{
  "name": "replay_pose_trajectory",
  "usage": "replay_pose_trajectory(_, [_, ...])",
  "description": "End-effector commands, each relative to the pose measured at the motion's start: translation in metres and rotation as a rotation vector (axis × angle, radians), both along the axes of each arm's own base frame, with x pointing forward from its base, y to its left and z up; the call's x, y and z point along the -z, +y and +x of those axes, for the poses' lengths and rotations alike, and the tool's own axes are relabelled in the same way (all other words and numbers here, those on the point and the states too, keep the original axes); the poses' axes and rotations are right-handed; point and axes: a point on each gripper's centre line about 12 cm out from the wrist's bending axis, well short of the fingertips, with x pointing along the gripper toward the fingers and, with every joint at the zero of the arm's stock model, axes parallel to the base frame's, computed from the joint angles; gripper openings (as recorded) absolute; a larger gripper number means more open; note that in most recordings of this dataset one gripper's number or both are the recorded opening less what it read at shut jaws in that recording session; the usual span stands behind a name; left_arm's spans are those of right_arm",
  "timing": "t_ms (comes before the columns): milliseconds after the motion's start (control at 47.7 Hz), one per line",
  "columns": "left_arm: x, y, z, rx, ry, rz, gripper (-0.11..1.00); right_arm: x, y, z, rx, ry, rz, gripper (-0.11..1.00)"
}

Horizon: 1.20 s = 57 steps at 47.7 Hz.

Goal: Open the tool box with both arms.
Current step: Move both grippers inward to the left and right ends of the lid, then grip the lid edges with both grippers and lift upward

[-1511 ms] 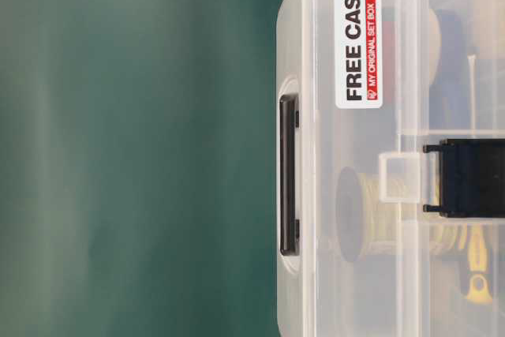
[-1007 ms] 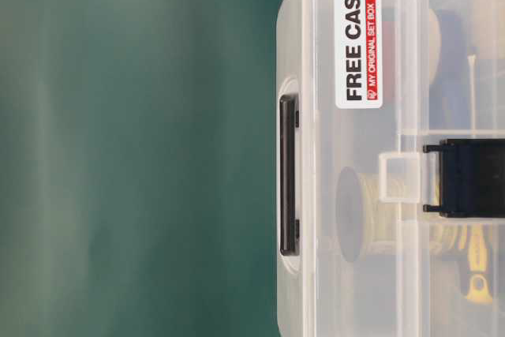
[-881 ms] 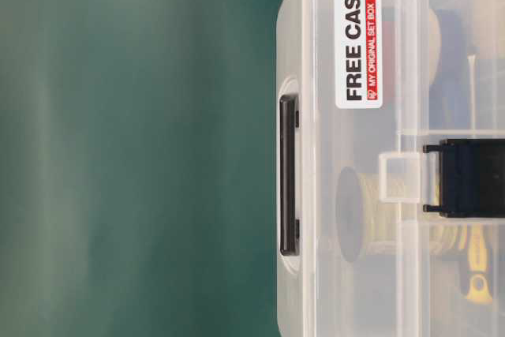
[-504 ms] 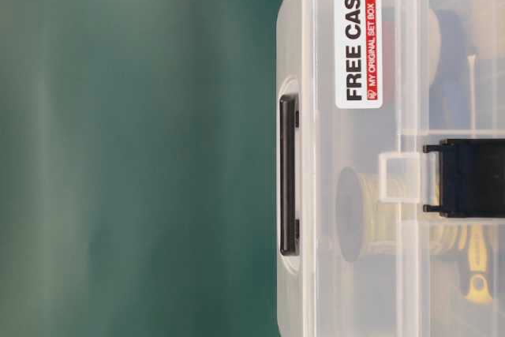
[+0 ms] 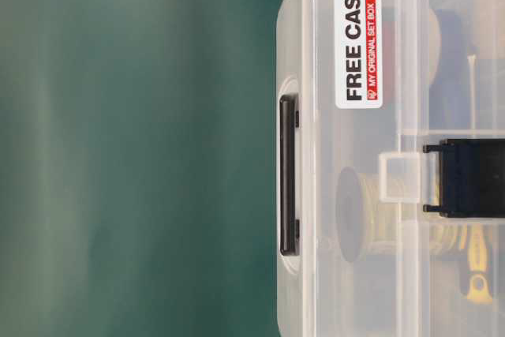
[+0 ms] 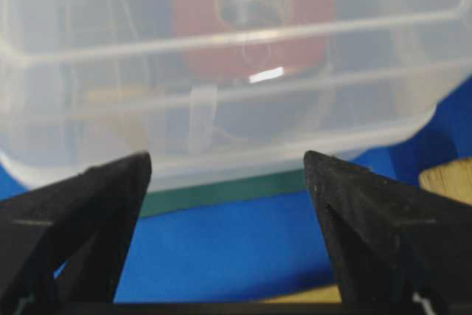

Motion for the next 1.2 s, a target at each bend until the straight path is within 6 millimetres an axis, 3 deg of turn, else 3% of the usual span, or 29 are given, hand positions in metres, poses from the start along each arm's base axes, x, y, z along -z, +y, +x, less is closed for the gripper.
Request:
replay_pose_trajectory(0, [-0.011,0.002,0.008,-0.003,-0.047,0.009,0.82,-0.012,-0.004,0.011,0.004,-0.046,-0.011,0.83])
replay_pose_trajectory(231, [-0.019,-0.008,0.016,0.045,-0.108,0.022,0.82,-0.021,-0.004,0.020,-0.003,-0.069,-0.015,0.83])
replay_pose_trajectory(734, [-0.022,-0.007,0.018,0.043,-0.121,0.021,0.83,-0.028,-0.004,0.023,-0.005,-0.086,-0.021,0.83])
replay_pose_trajectory(1175, [-0.044,-0.008,0.015,0.037,-0.208,0.031,0.82,-0.061,-0.001,0.012,-0.011,-0.159,-0.046,0.83])
